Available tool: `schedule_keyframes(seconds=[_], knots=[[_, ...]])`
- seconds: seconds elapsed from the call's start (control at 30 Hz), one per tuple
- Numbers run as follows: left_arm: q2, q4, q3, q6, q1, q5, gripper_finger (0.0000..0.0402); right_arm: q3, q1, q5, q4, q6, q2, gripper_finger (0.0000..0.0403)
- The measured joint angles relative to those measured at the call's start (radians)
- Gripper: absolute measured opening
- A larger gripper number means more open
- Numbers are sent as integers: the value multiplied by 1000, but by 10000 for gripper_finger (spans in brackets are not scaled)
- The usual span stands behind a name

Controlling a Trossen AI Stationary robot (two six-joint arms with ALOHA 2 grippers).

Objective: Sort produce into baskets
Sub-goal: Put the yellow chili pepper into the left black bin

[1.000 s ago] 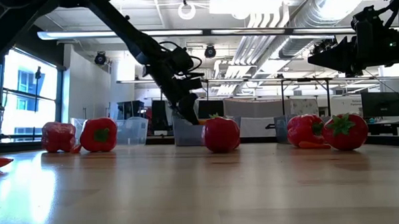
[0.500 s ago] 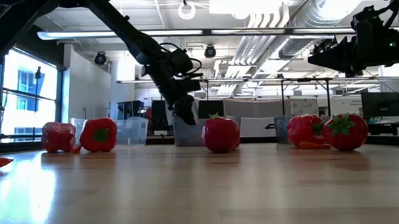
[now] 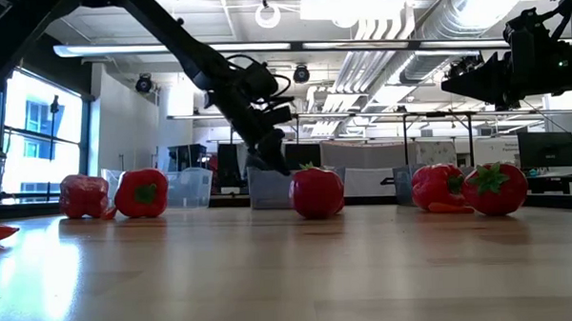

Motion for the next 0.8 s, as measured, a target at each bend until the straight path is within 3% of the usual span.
schedule_keyframes(seconds=[0.2,0.57,0.8], knots=[[-70,222,-131,-45,-18,-8,1,0,0,0,0,3,0,0],[-306,540,-441,-117,-59,38,1,0,1,0,15,206,0,0],[-390,747,-624,-143,-99,55,0,2,0,2,22,216,0,0]])
